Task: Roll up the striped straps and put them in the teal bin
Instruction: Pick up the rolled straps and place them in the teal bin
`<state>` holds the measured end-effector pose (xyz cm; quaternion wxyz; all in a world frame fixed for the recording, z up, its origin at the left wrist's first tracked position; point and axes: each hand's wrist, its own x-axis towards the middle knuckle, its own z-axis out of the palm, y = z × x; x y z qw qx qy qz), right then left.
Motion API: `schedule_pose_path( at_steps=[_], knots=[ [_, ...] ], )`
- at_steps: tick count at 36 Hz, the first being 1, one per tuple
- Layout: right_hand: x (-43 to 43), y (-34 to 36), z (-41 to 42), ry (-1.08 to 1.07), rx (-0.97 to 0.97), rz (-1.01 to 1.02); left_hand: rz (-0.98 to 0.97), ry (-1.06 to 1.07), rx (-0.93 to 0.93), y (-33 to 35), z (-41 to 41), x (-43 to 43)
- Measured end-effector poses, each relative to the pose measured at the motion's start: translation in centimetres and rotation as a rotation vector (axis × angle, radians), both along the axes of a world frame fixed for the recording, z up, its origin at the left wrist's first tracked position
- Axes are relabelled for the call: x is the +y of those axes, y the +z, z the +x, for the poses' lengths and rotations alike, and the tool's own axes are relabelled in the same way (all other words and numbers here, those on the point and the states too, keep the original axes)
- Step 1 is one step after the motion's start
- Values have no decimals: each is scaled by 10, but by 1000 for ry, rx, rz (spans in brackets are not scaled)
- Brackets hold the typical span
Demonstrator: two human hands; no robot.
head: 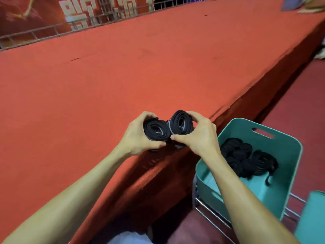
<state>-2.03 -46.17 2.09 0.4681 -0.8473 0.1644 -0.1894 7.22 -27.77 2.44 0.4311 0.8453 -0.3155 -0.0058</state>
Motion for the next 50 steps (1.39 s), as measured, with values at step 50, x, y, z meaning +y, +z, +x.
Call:
schedule_pose_path(
  at_steps=[50],
  knots=[
    [-121,-164,-95,-863,523,284,16,-381,200,-114,-58,-144]
  ],
)
